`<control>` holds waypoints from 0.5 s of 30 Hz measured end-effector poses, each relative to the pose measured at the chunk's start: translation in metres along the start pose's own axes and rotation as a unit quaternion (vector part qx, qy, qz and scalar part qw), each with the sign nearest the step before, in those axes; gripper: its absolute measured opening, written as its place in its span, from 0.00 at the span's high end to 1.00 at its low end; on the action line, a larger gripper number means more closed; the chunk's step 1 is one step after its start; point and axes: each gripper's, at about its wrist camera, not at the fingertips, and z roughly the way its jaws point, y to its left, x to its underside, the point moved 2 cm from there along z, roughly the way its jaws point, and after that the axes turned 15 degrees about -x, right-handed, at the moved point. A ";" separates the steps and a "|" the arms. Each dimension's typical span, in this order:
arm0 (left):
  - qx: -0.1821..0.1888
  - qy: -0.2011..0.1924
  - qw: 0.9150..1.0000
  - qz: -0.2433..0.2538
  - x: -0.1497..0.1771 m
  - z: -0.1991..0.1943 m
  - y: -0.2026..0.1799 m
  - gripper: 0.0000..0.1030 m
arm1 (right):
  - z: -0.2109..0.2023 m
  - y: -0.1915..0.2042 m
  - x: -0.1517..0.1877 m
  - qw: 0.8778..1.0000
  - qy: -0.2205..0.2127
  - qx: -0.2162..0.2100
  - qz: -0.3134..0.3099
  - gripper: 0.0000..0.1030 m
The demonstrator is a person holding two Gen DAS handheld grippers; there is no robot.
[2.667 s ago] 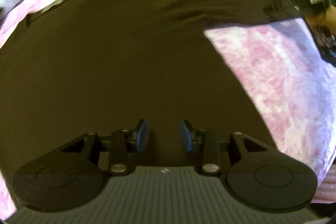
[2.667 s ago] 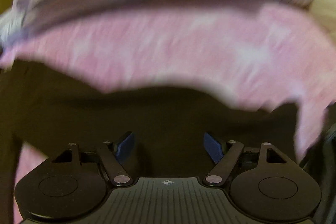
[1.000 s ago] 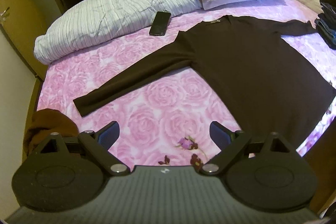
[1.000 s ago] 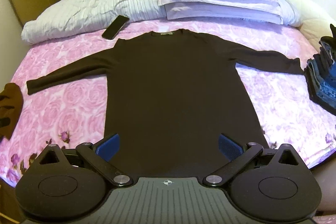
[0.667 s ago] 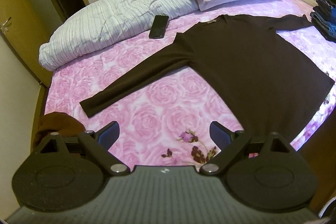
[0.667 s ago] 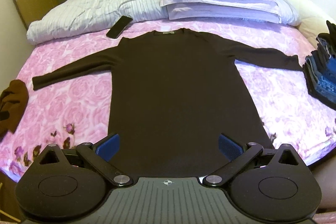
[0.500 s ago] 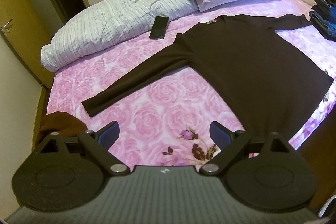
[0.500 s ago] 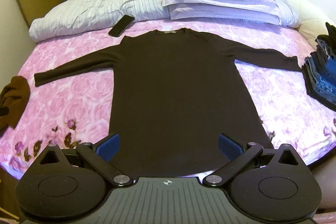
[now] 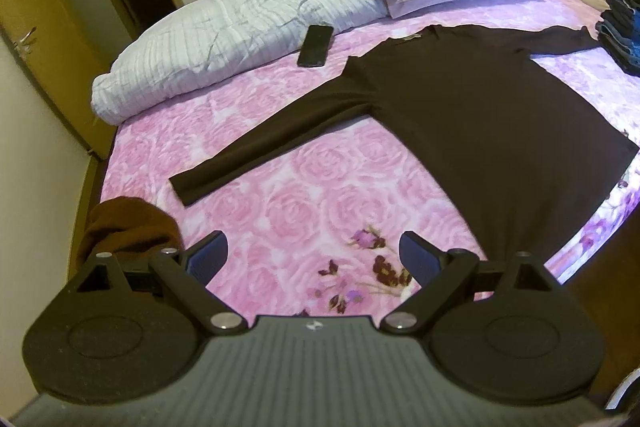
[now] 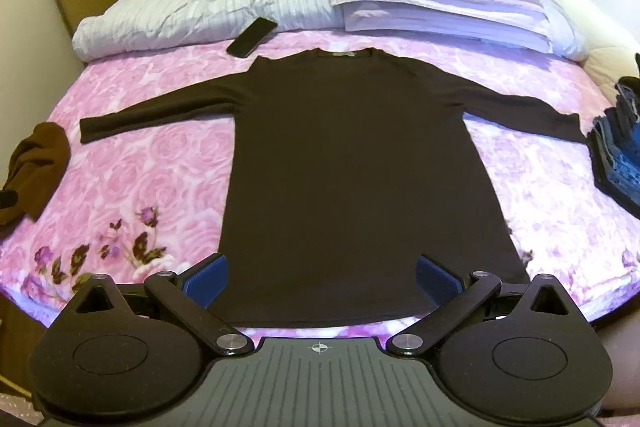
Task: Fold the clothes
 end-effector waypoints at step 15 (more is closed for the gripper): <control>-0.006 0.054 0.998 -0.020 0.016 0.075 0.051 0.12 | 0.108 0.052 -0.047 0.992 0.101 -0.041 -0.062 0.01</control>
